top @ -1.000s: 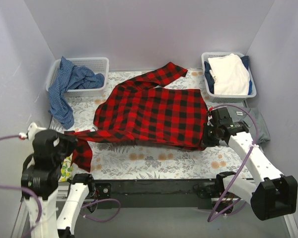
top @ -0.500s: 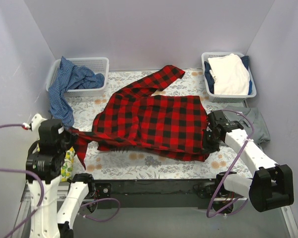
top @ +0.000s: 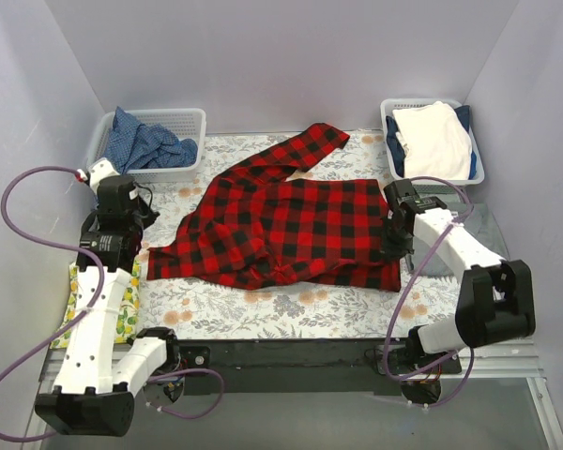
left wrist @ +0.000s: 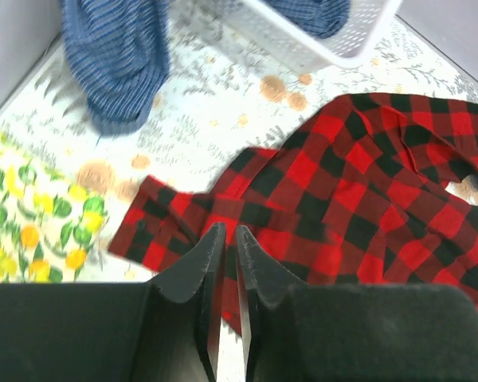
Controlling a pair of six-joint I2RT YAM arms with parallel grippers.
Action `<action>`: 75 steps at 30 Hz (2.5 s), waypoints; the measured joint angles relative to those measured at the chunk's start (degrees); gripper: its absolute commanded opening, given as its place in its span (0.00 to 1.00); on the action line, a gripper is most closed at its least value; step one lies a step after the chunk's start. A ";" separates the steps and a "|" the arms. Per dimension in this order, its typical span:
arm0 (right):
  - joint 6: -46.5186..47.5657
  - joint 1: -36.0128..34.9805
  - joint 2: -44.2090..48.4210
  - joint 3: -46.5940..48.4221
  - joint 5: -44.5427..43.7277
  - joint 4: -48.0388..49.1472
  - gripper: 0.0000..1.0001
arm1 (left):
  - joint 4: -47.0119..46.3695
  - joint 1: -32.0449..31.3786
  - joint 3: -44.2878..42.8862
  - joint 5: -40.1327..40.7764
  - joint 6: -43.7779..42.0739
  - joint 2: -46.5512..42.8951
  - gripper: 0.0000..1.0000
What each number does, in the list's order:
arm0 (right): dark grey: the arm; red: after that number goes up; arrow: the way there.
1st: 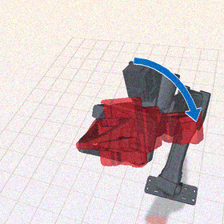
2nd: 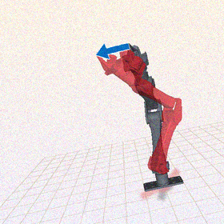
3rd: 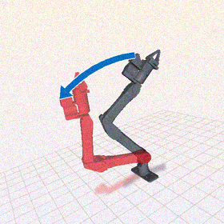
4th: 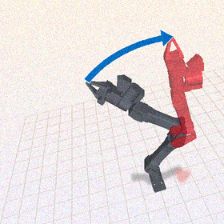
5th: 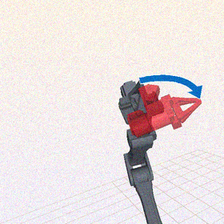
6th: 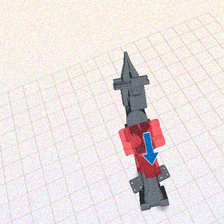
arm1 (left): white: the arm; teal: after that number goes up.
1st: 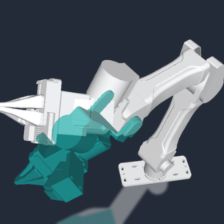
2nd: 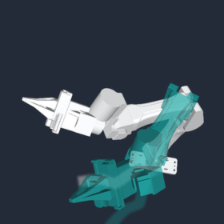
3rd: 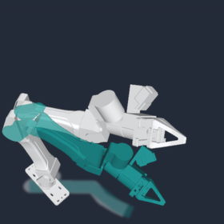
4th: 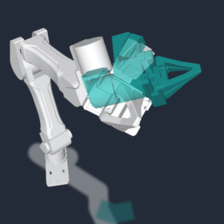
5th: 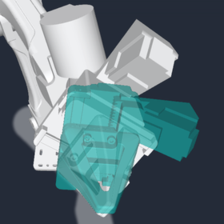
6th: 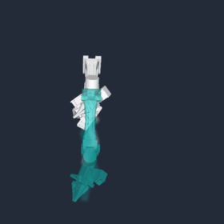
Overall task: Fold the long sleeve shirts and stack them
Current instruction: Fold the shirt
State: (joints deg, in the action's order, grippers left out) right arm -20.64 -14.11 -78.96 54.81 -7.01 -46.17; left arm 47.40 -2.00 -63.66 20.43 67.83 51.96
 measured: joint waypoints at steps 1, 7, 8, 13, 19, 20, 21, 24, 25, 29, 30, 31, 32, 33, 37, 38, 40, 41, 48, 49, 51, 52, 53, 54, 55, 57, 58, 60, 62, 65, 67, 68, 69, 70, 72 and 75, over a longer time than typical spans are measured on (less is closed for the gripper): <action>0.22 0.00 -1.68 0.55 -0.09 0.13 0.01 | -1.92 -0.13 0.02 -0.57 -1.60 1.01 0.10; 1.60 0.00 -6.99 1.40 -0.04 2.01 0.01 | -9.01 -1.20 -0.28 -5.73 -5.68 9.51 0.49; 1.68 0.00 -7.43 1.46 0.11 2.21 0.01 | -8.96 -1.38 -0.59 -6.47 -5.51 11.50 0.49; 1.86 0.00 -8.87 1.57 0.96 3.10 0.01 | -2.78 -1.88 -0.63 -7.13 0.35 18.49 0.49; 2.01 0.00 -8.96 1.57 2.05 4.26 0.01 | 6.12 -1.79 9.84 -7.52 8.13 18.25 0.49; 2.03 0.00 -8.96 1.57 2.32 4.44 0.01 | 6.69 -1.73 10.82 -7.87 8.90 17.97 0.48; 2.12 0.00 -8.96 1.55 2.58 4.48 0.01 | 6.99 -1.57 11.67 -8.31 9.77 17.86 0.47; 2.60 0.00 -9.03 1.55 2.91 4.66 0.01 | 6.93 -1.16 12.48 -9.05 12.17 19.12 0.49; 2.62 0.00 -9.18 1.55 3.10 4.76 0.01 | 6.54 -0.63 12.72 -8.92 13.14 19.89 0.49; 2.75 0.00 -10.62 1.55 4.24 5.44 0.01 | 2.19 8.94 13.51 -8.76 13.77 22.82 0.50; 2.84 0.00 -11.06 1.55 4.39 5.64 0.01 | 0.63 11.69 13.73 -8.87 13.03 23.82 0.51; 2.84 0.00 -11.41 1.55 4.57 5.75 0.01 | -0.28 13.27 13.77 -8.85 12.57 24.55 0.51; 2.86 0.00 -11.82 1.57 4.81 5.77 0.01 | -1.40 14.47 13.77 -8.85 12.09 25.49 0.52; 2.86 0.00 -12.39 1.60 5.09 5.81 0.01 | -2.73 15.61 13.79 -8.87 11.80 26.77 0.53; 2.89 0.00 -14.36 1.92 5.75 5.81 0.01 | -7.13 16.41 13.66 -9.29 11.19 31.71 0.55; 2.89 0.00 -14.69 2.12 5.88 5.79 0.01 | -7.89 16.41 13.55 -9.38 11.06 32.87 0.55; 2.89 0.00 -14.95 2.54 5.97 5.84 0.01 | -9.57 16.41 13.22 -9.66 10.88 35.15 0.58; 2.89 0.00 -15.02 2.78 5.97 5.84 0.01 | -10.23 16.41 13.18 -9.88 10.73 35.82 0.59; 2.89 0.00 -15.21 3.06 6.10 5.88 0.01 | -12.94 16.41 11.87 -10.40 9.57 39.10 0.25; 2.89 0.00 -15.21 3.06 6.10 5.88 0.01 | -13.18 16.41 11.87 -10.40 9.33 39.17 0.19; 2.89 0.00 -15.21 3.06 6.12 5.88 0.01 | -13.66 16.44 12.09 -10.40 8.79 39.19 0.00; 2.89 0.00 -15.21 3.06 6.12 5.88 0.01 | -13.84 16.48 12.26 -10.38 8.59 39.12 0.00; 2.89 0.00 -15.21 3.06 6.12 5.88 0.01 | -14.10 16.46 12.33 -10.47 8.37 38.95 0.00; 2.86 0.00 -15.21 3.06 6.12 5.88 0.01 | -14.25 16.48 12.39 -10.43 8.09 38.88 0.00; 2.86 0.00 -15.21 3.06 6.12 5.88 0.01 | -14.19 16.48 12.44 -10.38 8.02 38.69 0.00; 2.86 0.00 -15.21 3.06 6.12 5.88 0.01 | -13.64 16.48 12.52 -10.45 8.00 38.07 0.00; 2.86 0.00 -15.21 3.06 6.14 5.88 0.01 | -13.07 16.46 12.48 -10.51 7.96 37.53 0.00; 2.89 0.00 -15.21 3.06 6.12 5.88 0.01 | -10.54 16.48 11.41 -11.08 7.78 35.34 0.00; 2.89 0.00 -15.21 3.06 6.12 5.88 0.01 | -8.55 16.48 8.81 -12.20 7.21 32.35 0.00; 2.89 0.00 -15.21 3.06 6.10 5.88 0.01 | -8.52 16.46 1.25 -16.92 5.75 25.42 0.00; 2.89 0.00 -15.19 3.06 6.10 5.90 0.01 | -9.77 16.41 -3.74 -20.76 5.22 22.12 0.00; 2.89 0.00 -15.19 3.06 6.10 5.90 0.01 | -10.71 16.22 -5.42 -22.86 5.20 21.14 0.00; 2.89 0.00 -15.17 3.06 6.10 5.88 0.01 | -12.44 16.00 -7.08 -25.94 5.35 20.15 0.00; 2.89 0.00 -15.15 3.06 6.10 5.90 0.01 | -13.84 15.50 -7.93 -28.09 5.51 19.63 0.00; 2.89 0.00 -15.02 3.06 6.08 5.90 0.01 | -16.20 13.03 -9.31 -31.26 5.55 20.09 0.00; 2.86 0.00 -14.45 3.06 5.99 5.95 0.01 | -16.76 7.02 -12.96 -33.38 5.35 24.79 0.00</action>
State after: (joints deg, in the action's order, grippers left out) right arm -17.78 -14.11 -93.41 57.87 -1.02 -40.23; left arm 30.63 5.02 -76.62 -12.95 73.19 76.75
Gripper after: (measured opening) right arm 0.042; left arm 0.122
